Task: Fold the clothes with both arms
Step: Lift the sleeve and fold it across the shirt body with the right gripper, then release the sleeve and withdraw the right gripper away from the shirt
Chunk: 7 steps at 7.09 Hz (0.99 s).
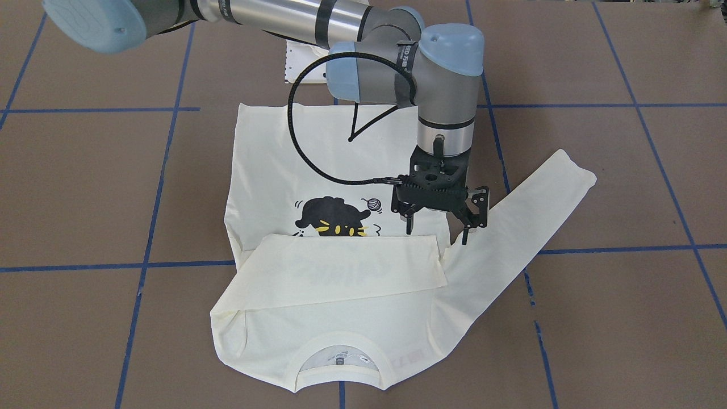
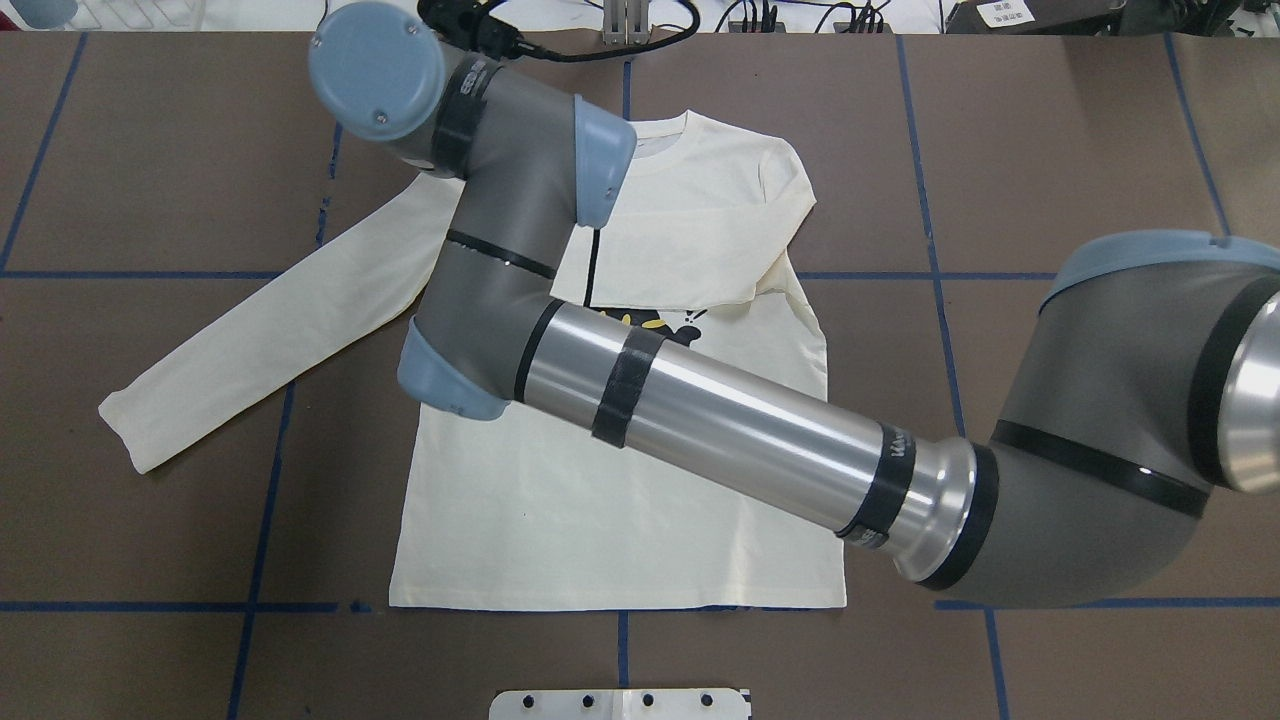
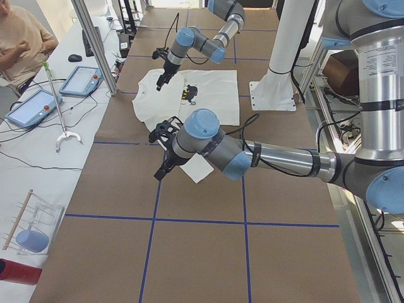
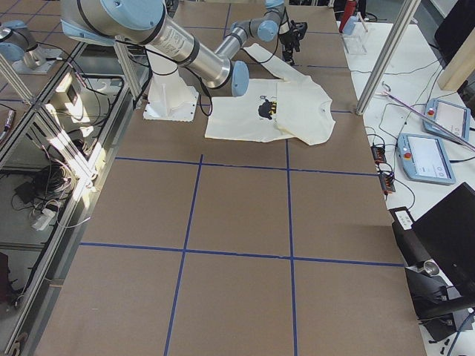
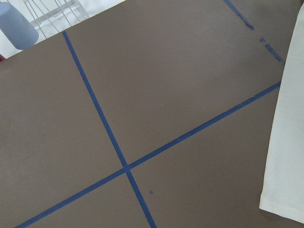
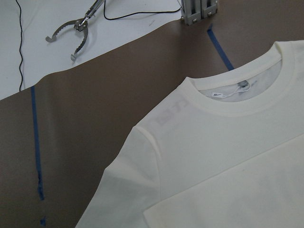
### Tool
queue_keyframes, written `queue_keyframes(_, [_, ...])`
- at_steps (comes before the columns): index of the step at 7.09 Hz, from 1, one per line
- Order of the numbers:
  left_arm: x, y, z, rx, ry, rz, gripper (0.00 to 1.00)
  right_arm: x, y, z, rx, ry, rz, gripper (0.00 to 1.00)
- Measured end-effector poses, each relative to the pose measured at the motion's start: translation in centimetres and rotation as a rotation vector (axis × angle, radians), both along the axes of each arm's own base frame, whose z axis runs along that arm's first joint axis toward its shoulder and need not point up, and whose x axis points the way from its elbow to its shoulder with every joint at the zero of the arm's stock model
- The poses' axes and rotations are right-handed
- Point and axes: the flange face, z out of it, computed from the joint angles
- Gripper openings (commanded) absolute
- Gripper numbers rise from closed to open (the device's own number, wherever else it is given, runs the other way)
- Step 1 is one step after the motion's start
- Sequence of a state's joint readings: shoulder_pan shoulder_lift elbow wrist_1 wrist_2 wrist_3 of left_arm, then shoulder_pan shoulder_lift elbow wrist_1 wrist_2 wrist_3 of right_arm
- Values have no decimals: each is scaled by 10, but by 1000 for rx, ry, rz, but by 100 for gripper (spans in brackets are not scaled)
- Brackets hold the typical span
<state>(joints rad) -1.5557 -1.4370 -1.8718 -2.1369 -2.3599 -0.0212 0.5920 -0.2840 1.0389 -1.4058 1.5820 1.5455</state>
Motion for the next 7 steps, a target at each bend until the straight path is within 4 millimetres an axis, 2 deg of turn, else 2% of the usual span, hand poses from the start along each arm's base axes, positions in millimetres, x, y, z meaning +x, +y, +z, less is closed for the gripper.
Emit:
queue_keyframes(1, [4, 0, -18, 37, 44, -12, 100, 46, -19, 27, -10, 26, -62, 100])
queue_keyframes(2, [20, 7, -29, 85, 106, 50, 100, 98, -33, 69, 0, 44, -130, 100])
queue_keyframes(3, [42, 20, -30, 80, 176, 140, 100, 152, -40, 115, 27, 69, -204, 100])
queue_keyframes(5, [76, 53, -10, 20, 210, 185, 100, 283, -35, 216, 120, 136, -374, 100])
queue_keyframes(6, [98, 66, 1, -7, 197, 169, 100, 342, -28, 266, 162, 153, -459, 100])
queue_keyframes(7, [130, 77, 11, -41, 180, 149, 100, 399, -16, 319, 198, 164, -540, 100])
